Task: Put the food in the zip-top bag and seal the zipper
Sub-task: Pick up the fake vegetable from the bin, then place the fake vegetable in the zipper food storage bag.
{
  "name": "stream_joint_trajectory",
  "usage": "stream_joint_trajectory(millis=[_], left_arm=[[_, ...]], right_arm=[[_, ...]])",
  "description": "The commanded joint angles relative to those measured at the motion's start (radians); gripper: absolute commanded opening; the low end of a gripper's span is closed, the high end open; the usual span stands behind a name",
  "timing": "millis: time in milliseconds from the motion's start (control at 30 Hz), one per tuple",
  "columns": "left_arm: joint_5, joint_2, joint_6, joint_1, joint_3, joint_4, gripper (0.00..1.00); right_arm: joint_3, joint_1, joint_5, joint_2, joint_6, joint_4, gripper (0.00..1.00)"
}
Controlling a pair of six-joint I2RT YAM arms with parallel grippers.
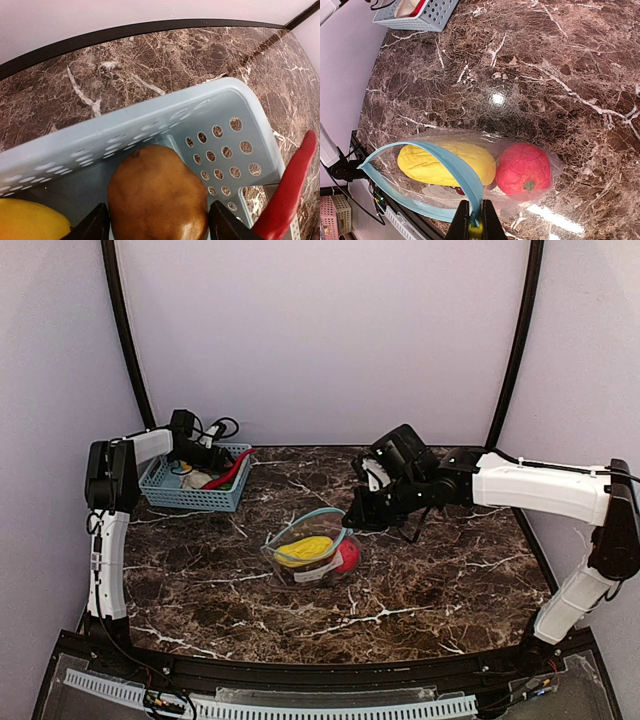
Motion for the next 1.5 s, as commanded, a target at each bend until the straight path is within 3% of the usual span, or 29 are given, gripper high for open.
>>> stream_joint_trajectory(millis=[0,133,300,633,933,1100,1267,1467], left_arm=[[-0.009,0.023,0.016,0.005,0.007,-0.083,0.68],[-0.013,0.022,0.008,0.005,0.010,-0.085,0.65],[-0.019,-0.003,-0.004,0.005,0.011,-0.085,0.50],[-0.051,-0.274,-0.106,0.009,-0.095,0.067,0.43],[-0.099,-0.519,-0.149,0.009,-0.344,0.174,0.43],[-0.039,-0.771,-0.258,-0.005,-0.619,0.303,0.43],[-0.008,-1.033,-0.283,-0.146,-0.848,0.291,0.43],[0.025,-1.233,-0.355,-0.349,-0.989,0.189,0.43]], right_arm=[[0.026,-0.005,0.002,0.008,0.006,0.006,0.02],[0.024,-0.005,0.001,0.009,0.006,0.007,0.02],[0.018,-0.005,0.008,0.002,0.007,0.006,0.02],[0.016,-0.005,0.006,-0.002,-0.003,0.008,0.02],[0.019,-0.005,-0.002,-0.012,-0.022,0.014,0.02],[0.016,-0.005,-0.016,-0.014,-0.031,0.020,0.02],[0.027,-0.005,-0.027,-0.008,-0.045,0.021,0.02],[0.045,-0.003,-0.039,-0.001,-0.059,0.008,0.02]])
